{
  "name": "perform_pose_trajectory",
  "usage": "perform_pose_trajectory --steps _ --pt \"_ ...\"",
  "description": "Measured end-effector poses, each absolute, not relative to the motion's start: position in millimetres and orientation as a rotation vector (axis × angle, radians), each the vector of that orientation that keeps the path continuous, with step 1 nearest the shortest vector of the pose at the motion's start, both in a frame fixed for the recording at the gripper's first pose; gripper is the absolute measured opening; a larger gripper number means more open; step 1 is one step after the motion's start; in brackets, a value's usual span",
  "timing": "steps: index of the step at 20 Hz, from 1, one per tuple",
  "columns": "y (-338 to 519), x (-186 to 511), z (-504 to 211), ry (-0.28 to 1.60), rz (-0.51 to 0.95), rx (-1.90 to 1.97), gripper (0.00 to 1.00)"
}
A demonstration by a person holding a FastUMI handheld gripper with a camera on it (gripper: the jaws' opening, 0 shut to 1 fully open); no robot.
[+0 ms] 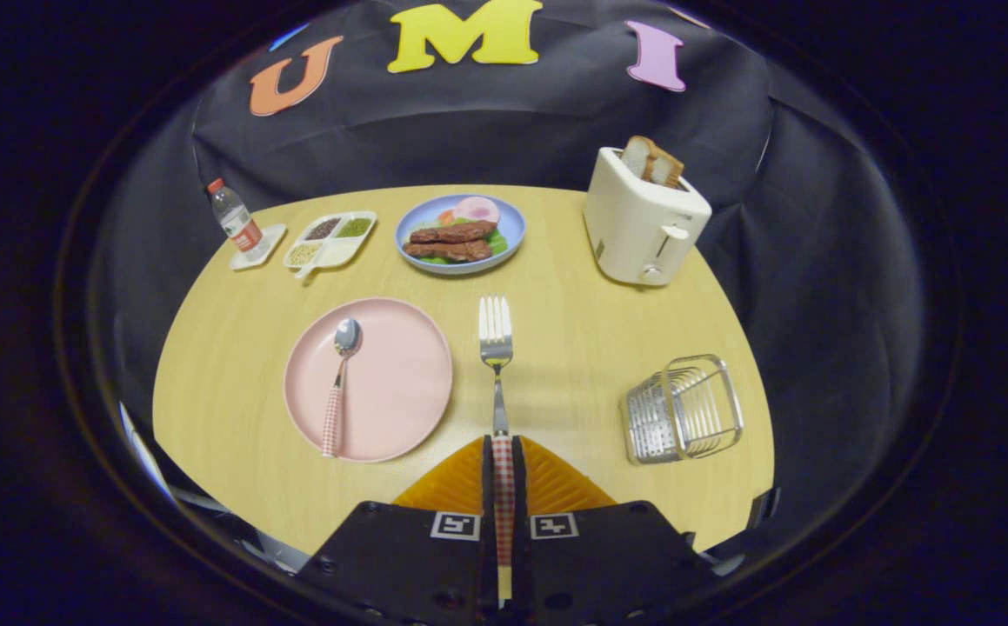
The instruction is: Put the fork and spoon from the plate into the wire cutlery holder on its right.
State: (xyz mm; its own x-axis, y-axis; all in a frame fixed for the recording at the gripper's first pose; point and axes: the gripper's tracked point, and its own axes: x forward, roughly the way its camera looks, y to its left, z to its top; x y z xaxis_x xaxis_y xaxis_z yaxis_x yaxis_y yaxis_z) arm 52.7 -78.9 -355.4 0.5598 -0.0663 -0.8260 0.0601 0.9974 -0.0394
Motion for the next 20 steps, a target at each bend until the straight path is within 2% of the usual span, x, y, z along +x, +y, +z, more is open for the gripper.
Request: perform_pose_trajectory --steps 12,20 --pt "-208 10 -309 1.129 -0.109 -0.023 0.06" --pt "-256 2 -316 1.298 -0.12 -0.043 0.06"
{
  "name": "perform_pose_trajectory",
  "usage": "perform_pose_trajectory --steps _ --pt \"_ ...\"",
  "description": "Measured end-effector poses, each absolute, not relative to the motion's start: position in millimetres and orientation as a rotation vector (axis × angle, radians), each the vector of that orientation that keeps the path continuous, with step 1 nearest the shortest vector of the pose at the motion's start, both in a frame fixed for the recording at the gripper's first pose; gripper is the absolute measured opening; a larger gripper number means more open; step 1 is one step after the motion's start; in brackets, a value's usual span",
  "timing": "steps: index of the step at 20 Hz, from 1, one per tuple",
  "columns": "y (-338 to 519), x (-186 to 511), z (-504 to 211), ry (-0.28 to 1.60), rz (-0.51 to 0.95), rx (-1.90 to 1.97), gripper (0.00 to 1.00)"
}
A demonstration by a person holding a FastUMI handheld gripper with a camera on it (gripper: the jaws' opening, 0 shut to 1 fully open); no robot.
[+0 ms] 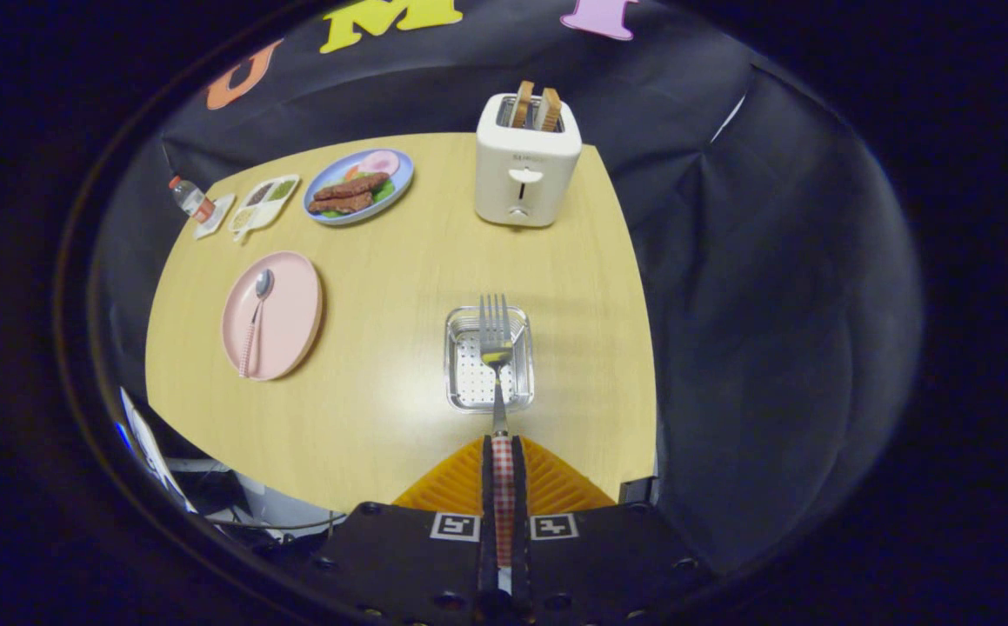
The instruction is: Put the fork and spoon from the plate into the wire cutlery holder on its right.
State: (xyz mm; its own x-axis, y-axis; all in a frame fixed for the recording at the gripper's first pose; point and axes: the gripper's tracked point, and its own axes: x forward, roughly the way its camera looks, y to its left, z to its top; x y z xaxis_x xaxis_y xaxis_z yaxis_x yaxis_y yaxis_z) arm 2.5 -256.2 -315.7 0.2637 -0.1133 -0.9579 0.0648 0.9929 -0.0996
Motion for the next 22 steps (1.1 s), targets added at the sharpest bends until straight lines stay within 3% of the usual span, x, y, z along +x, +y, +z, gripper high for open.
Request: perform_pose_trajectory --steps 12,22 --pt "-253 13 -330 1.697 -0.049 0.054 0.06" --pt "-254 41 -358 1.849 -0.08 0.053 0.06"
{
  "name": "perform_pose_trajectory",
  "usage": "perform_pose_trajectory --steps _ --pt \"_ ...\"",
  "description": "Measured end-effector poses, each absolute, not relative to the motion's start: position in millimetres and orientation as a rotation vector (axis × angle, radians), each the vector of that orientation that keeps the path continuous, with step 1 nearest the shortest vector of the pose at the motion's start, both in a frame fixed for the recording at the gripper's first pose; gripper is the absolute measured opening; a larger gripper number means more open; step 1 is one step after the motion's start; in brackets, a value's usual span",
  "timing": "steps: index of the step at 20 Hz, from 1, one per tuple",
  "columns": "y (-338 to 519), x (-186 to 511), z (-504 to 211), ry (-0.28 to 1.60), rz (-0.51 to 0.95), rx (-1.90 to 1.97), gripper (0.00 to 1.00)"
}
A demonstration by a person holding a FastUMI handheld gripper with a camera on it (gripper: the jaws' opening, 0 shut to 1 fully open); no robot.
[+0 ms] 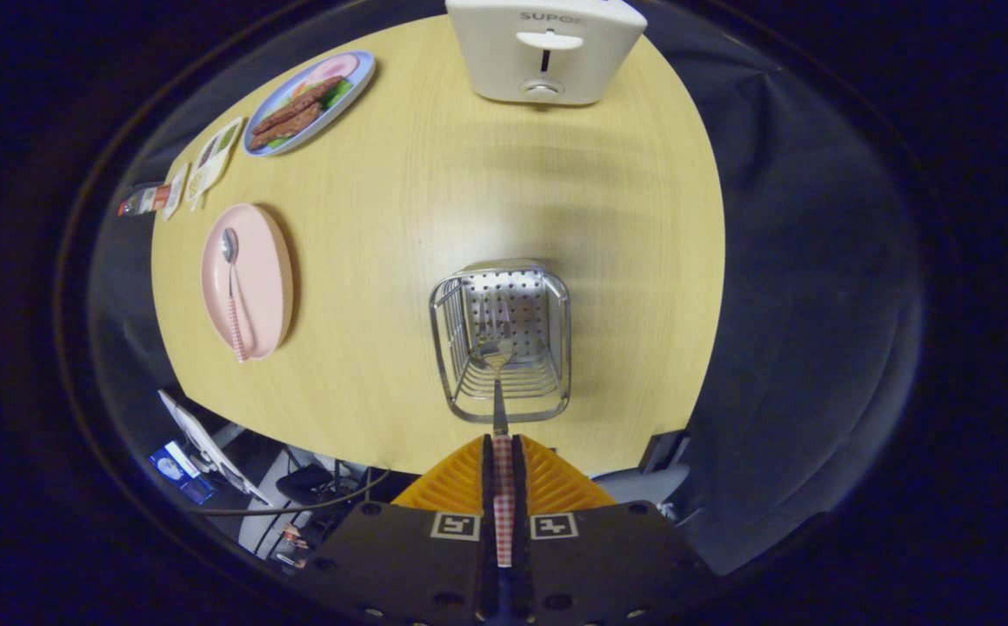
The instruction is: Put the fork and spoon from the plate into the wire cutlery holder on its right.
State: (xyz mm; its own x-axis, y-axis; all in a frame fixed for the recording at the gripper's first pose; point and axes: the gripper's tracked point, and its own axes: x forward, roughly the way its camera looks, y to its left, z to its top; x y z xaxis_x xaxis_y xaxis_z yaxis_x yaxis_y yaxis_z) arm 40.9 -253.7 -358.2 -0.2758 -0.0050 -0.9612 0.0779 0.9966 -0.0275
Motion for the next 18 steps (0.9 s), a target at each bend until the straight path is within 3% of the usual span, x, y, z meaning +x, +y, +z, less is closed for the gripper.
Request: perform_pose_trajectory --steps 8,18 --pt "-254 46 -377 1.884 -0.1 0.045 0.09" --pt "-240 49 -378 1.734 -0.09 0.049 0.16"
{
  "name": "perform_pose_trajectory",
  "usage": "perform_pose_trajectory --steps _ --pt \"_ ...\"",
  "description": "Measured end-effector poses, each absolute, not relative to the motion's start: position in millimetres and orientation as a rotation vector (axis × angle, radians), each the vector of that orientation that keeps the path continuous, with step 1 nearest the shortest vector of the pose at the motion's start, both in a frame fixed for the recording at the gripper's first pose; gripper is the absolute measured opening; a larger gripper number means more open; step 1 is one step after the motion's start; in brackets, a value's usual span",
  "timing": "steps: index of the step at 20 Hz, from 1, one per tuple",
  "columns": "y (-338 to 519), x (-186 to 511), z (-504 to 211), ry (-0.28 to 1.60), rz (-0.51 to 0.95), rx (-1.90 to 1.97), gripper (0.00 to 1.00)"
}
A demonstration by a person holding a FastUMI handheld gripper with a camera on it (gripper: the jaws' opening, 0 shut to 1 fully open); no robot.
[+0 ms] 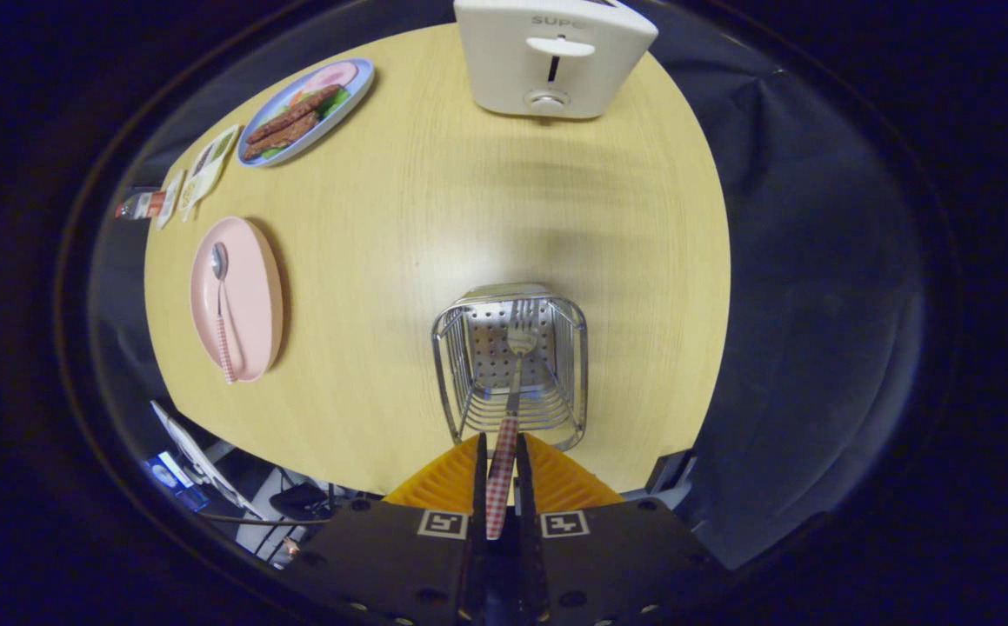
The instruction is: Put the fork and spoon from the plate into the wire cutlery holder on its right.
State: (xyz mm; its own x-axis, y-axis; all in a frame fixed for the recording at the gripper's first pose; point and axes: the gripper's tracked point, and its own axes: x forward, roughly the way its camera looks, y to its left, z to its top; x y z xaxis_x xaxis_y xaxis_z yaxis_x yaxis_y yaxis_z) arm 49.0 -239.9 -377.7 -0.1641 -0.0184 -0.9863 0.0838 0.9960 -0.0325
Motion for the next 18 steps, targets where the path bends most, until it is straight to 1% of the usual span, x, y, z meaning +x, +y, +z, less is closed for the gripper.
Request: perform_pose_trajectory --steps 2,4,5,8,9,10,13,18 --pt "-233 51 -376 1.687 -0.092 0.059 0.18" --pt "-223 54 -374 1.638 -0.087 0.071 0.25" --pt "-216 55 -373 1.61 -0.078 0.075 0.26" --pt "-207 72 -364 1.466 -0.097 0.022 0.33" --pt "-202 79 -359 1.412 -0.095 0.0 0.33" --pt "-195 86 -354 1.365 -0.093 -0.015 0.4" --pt "-168 92 -344 1.295 -0.077 -0.02 0.45" --pt "-111 99 -341 1.212 -0.02 0.008 0.45"
